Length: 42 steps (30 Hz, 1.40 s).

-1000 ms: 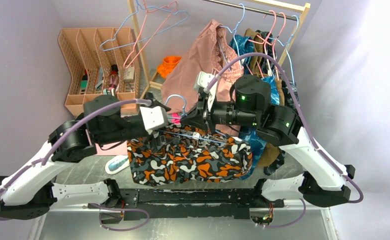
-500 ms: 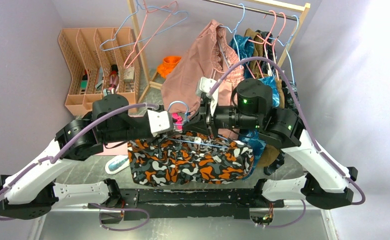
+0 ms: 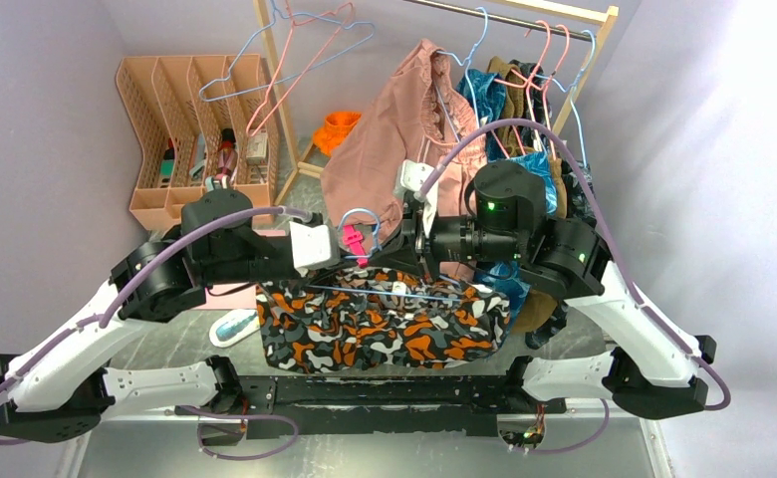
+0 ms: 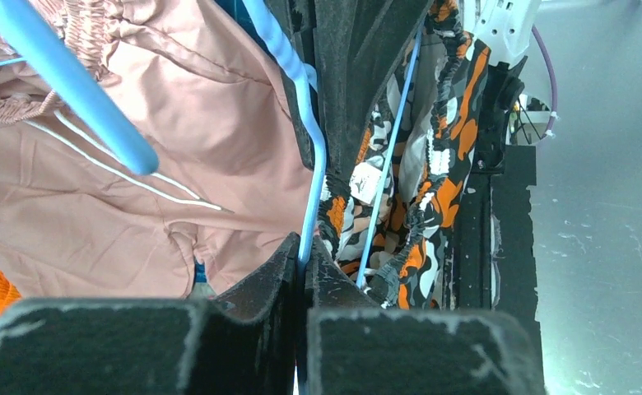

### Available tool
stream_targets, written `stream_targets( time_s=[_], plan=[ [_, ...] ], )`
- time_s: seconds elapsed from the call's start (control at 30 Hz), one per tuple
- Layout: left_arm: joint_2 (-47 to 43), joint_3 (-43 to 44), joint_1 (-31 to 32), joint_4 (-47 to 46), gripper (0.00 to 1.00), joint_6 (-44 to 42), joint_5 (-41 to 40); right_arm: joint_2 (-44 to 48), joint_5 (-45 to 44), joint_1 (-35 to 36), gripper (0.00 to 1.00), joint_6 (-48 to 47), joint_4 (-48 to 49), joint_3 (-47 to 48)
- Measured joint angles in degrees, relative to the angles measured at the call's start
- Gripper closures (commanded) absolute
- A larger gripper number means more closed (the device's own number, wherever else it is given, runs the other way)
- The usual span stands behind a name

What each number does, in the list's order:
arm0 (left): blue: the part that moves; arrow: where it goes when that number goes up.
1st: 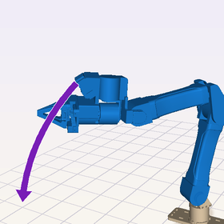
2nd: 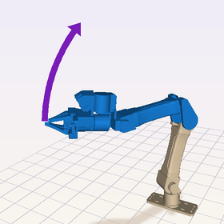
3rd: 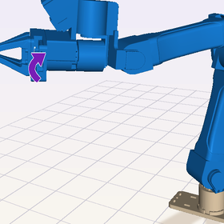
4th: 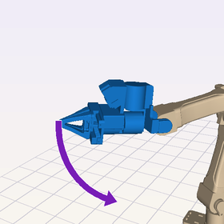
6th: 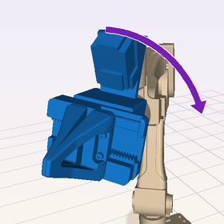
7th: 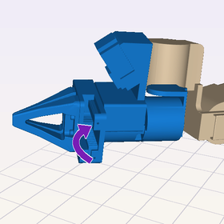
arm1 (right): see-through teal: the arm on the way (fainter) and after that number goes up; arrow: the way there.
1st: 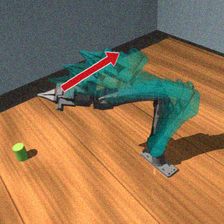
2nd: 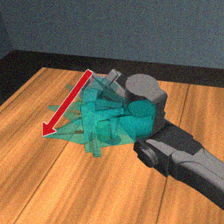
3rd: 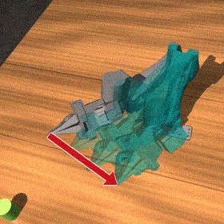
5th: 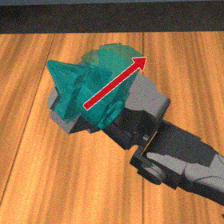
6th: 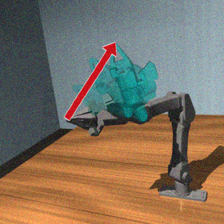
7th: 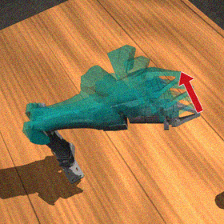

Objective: Place the shorts on the hanger
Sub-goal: Place the hanger at the clothesline.

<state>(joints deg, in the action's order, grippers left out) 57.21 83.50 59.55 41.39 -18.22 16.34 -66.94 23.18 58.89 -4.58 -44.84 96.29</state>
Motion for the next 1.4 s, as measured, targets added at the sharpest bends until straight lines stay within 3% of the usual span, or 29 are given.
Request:
stream_targets(
  time_s=[0.13,0.47,0.53,0.63,0.7,0.73,0.8,0.93,1.1,1.4],
  plan=[
    [-0.66,-1.2,-0.02,-1.27,0.93,0.26,0.0,0.02,0.22,-0.02,0.72,1.4,-0.26,0.0],
    [-2.78,-4.09,-0.22,-3.32,0.93,0.55,0.9,1.73,2.6,-0.02,0.7,5.18,-0.94,-2.25],
    [-2.45,-4.09,-0.24,-3.5,0.93,0.5,1.38,1.79,2.62,-0.02,0.76,5.79,-0.9,-2.34],
    [-1.84,-4.07,-0.26,-3.58,0.93,0.33,2.19,2.25,2.27,-0.09,0.97,6.78,-0.48,-3.08],
    [-1.6,-4.07,-0.28,-3.65,0.93,0.13,2.67,2.45,1.68,-0.33,1.0,7.52,-0.42,-3.26],
    [-1.55,-4.04,-0.28,-3.74,0.87,0.13,2.8,2.51,1.38,-0.39,1.0,7.91,-0.37,-3.26],
    [-1.46,-3.85,-0.37,-3.96,0.36,0.22,2.45,2.6,0.39,-0.37,1.0,8.81,-0.11,-3.26],
    [-1.11,-3.19,-0.63,-4.55,0.06,1.01,-1.86,2.62,-3.74,-0.22,1.0,10.19,1.03,-3.17],
    [-3.41,-2.84,-0.66,-4.57,0.02,1.77,-10.38,0.2,-17.33,-0.15,1.0,12.28,-0.11,1.62],
    [-18.27,-4.31,-0.72,-10.08,0.03,4.57,-24.87,-13.7,-44.72,-0.13,1.0,16.9,-4.7,20.46]
  ],
)
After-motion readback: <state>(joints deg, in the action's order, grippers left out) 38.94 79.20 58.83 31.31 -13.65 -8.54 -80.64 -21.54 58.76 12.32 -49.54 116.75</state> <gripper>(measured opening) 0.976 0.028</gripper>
